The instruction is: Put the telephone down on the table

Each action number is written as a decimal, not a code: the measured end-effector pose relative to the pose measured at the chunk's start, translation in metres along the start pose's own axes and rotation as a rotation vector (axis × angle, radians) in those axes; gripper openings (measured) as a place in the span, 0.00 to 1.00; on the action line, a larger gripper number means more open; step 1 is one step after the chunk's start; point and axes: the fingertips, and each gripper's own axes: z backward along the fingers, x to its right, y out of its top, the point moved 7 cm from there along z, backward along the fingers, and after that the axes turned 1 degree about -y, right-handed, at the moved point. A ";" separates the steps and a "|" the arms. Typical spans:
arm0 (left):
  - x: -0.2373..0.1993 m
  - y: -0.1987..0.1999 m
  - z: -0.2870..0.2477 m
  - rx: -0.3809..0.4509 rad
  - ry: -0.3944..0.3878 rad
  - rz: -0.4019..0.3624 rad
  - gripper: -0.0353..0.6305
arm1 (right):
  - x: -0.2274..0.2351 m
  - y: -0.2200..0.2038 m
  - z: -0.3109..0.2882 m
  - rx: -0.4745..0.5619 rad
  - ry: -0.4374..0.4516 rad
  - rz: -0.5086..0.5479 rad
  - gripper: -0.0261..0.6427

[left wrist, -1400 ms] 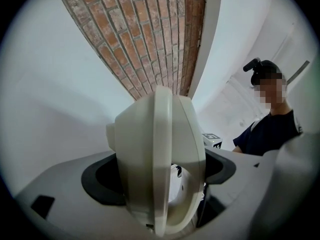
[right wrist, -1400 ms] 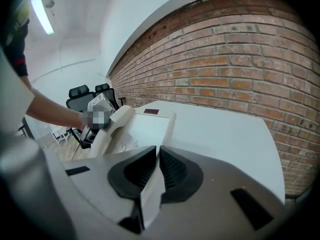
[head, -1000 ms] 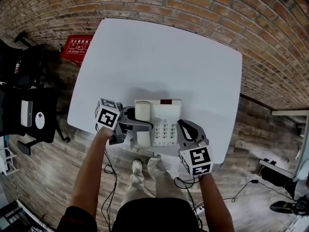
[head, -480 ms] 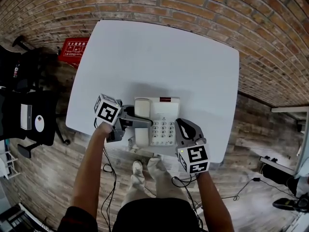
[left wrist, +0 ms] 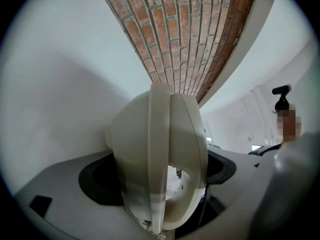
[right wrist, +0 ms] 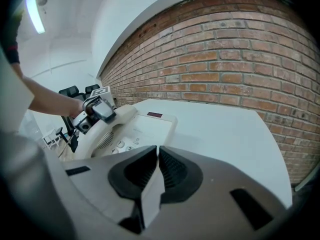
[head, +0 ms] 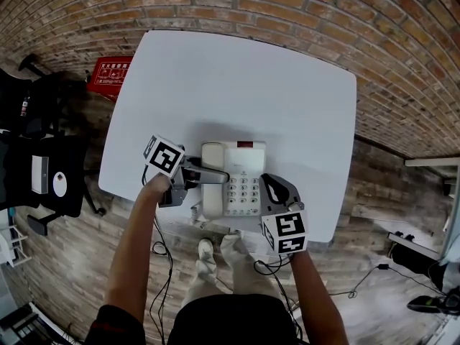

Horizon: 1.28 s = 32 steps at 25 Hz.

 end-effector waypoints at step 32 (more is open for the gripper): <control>0.003 -0.004 -0.003 0.079 0.100 0.041 0.74 | -0.003 -0.002 -0.008 -0.030 -0.045 0.047 0.08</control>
